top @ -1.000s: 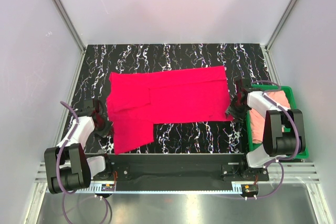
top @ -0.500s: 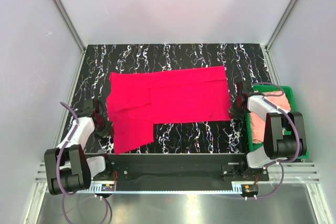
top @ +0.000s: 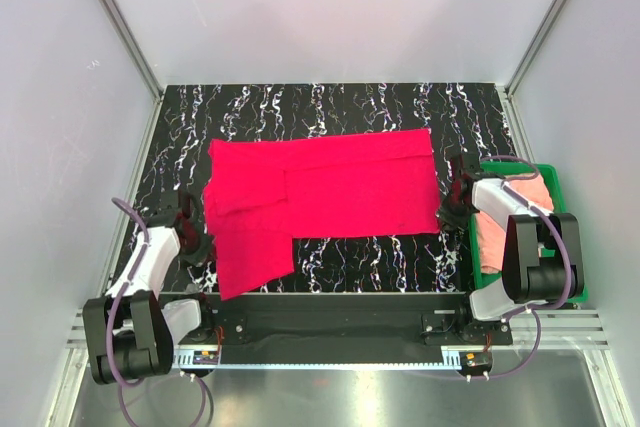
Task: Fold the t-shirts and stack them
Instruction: Fold the tshirt
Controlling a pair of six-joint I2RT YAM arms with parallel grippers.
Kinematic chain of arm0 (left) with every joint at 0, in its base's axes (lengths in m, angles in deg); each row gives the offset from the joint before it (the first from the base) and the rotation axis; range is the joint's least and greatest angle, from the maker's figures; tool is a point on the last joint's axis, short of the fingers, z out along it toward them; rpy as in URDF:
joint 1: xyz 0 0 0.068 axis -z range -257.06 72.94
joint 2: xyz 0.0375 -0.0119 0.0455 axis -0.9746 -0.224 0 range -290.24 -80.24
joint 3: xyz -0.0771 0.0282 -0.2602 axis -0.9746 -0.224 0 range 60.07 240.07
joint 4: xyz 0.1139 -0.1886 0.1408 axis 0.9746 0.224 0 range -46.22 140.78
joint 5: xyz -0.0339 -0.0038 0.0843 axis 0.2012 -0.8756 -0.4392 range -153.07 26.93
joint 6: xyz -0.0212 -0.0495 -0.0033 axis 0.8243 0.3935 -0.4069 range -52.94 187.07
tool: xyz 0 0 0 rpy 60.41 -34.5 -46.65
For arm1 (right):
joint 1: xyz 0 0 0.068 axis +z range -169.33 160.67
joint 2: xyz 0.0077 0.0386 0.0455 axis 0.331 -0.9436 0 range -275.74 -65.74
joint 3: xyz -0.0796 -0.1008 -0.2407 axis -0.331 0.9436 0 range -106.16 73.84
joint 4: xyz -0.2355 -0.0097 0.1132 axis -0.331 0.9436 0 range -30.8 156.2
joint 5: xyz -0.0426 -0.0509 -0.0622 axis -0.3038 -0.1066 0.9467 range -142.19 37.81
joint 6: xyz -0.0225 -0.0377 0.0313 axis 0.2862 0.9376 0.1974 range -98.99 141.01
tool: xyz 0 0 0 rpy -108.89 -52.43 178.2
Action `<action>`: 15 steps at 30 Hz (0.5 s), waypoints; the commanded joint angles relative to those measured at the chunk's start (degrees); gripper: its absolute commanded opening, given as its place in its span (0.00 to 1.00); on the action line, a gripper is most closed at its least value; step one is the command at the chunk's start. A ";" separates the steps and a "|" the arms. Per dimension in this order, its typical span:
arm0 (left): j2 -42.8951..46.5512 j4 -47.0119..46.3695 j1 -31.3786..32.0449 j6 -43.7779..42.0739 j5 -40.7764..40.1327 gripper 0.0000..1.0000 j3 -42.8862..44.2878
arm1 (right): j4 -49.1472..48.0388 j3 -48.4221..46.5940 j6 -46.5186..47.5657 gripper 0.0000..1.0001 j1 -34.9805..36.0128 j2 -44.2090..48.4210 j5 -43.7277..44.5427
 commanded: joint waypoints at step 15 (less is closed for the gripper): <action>2.23 6.25 1.96 0.97 -4.78 0.00 12.91 | 6.56 -11.46 5.08 0.01 -0.24 -1.85 -0.67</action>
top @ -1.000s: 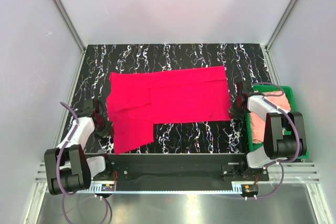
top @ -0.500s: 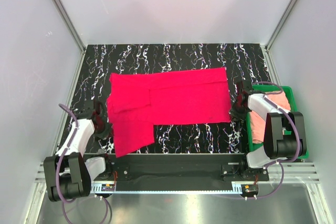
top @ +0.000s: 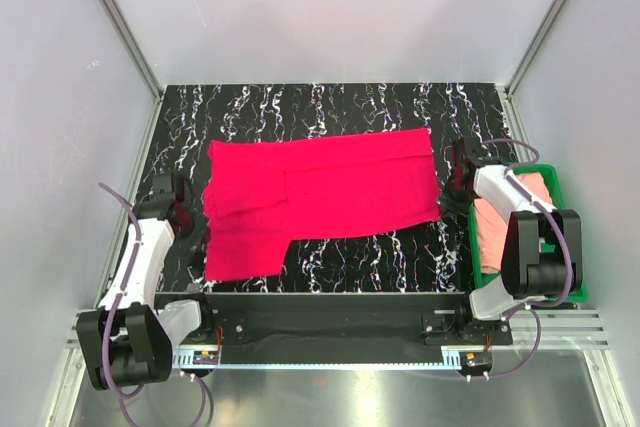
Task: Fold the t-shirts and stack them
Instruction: Fold the tshirt
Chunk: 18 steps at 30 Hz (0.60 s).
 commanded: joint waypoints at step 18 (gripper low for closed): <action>-15.10 -7.73 3.33 -5.28 -2.25 0.00 21.78 | 4.79 -22.07 2.82 0.01 -0.16 -15.34 0.91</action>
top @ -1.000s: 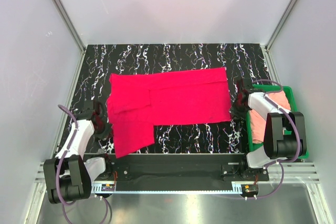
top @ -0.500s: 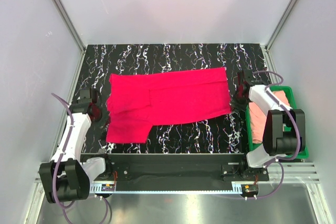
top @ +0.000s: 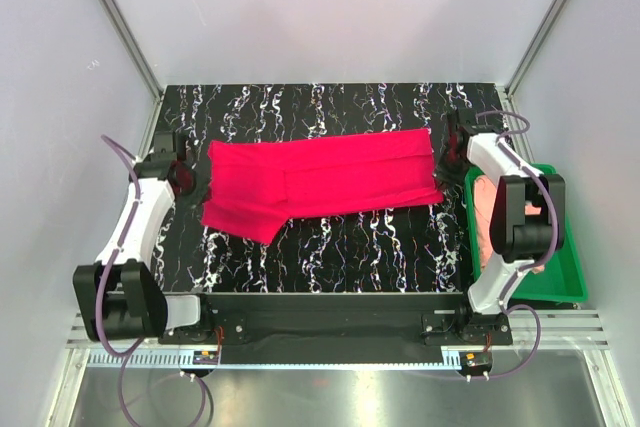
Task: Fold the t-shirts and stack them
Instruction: Fold the tshirt
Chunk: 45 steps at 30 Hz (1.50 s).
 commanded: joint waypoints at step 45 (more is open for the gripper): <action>-19.91 -6.29 -2.84 -3.54 -0.16 0.00 16.90 | 6.02 -27.26 2.70 0.04 -0.16 -21.00 0.95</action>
